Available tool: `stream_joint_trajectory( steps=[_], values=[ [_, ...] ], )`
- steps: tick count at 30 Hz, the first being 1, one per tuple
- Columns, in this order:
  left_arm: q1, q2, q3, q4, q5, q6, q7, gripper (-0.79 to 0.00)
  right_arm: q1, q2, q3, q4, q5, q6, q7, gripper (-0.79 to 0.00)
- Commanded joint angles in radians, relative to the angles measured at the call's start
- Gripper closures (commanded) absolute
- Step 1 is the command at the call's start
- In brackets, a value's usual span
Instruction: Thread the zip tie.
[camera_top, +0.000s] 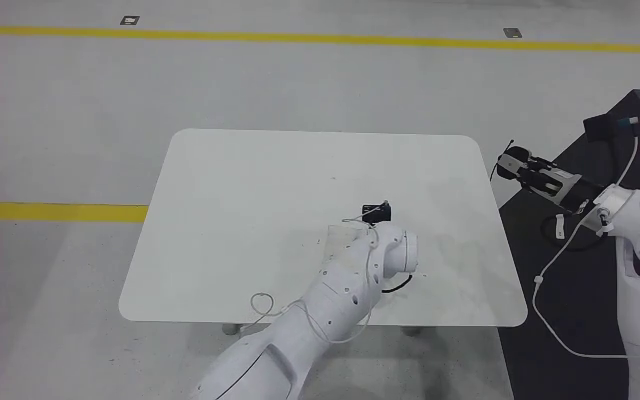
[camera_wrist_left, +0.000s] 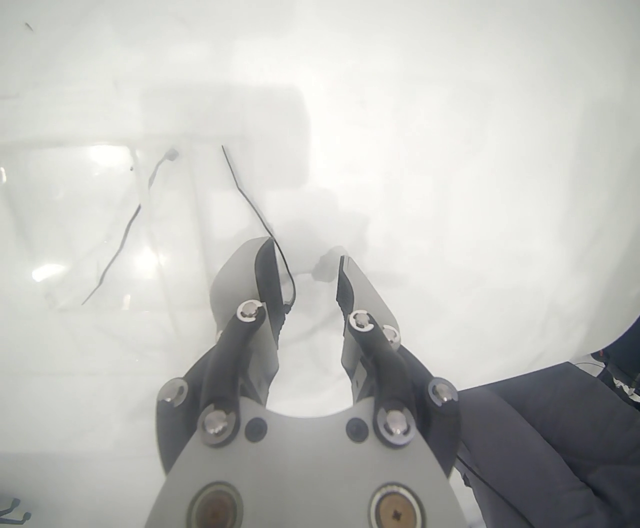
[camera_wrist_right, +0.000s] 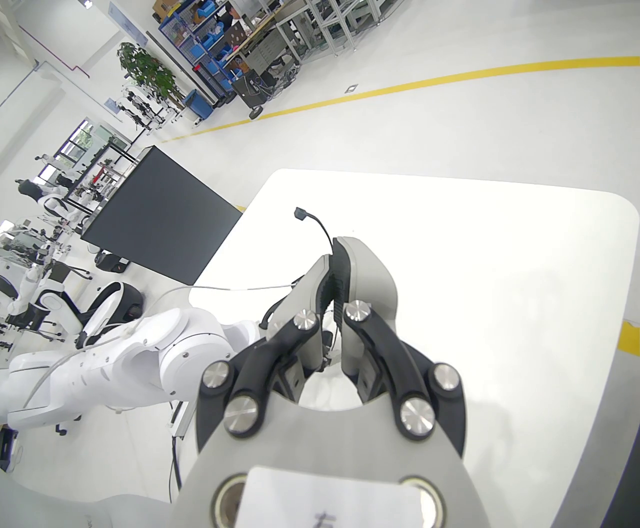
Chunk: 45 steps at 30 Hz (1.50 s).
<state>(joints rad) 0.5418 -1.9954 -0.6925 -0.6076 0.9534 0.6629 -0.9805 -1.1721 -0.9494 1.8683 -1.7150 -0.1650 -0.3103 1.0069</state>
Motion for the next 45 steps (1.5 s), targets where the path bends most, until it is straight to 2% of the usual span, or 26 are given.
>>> stream_joint_trajectory(
  steps=[1, 14, 32, 37, 40, 45],
  values=[
    [-0.005, -0.003, 0.014, 0.008, 0.006, 0.025, 0.002, -0.222, 0.000, 0.000, 0.000, 0.000, 0.000, 0.000, 0.000, 0.000],
    [-0.018, -0.004, 0.035, 0.020, -0.030, 0.013, 0.008, -0.151, 0.000, 0.000, 0.000, 0.000, 0.000, 0.000, 0.000, 0.000],
    [-0.041, -0.007, 0.054, 0.064, -0.088, -0.004, 0.027, -0.132, 0.000, 0.000, 0.000, 0.000, 0.000, 0.000, 0.000, 0.000],
    [-0.048, -0.007, 0.061, 0.074, -0.102, -0.007, 0.028, -0.086, 0.000, 0.000, 0.000, 0.000, 0.000, 0.000, 0.000, 0.000],
    [-0.052, -0.007, 0.068, 0.078, -0.107, -0.005, 0.026, 0.000, 0.000, 0.000, 0.000, 0.000, 0.000, 0.000, 0.000, 0.000],
    [-0.057, -0.007, 0.077, 0.078, -0.117, 0.004, 0.032, 0.000, 0.000, 0.000, 0.000, 0.000, 0.000, 0.000, 0.000, 0.000]
  ],
)
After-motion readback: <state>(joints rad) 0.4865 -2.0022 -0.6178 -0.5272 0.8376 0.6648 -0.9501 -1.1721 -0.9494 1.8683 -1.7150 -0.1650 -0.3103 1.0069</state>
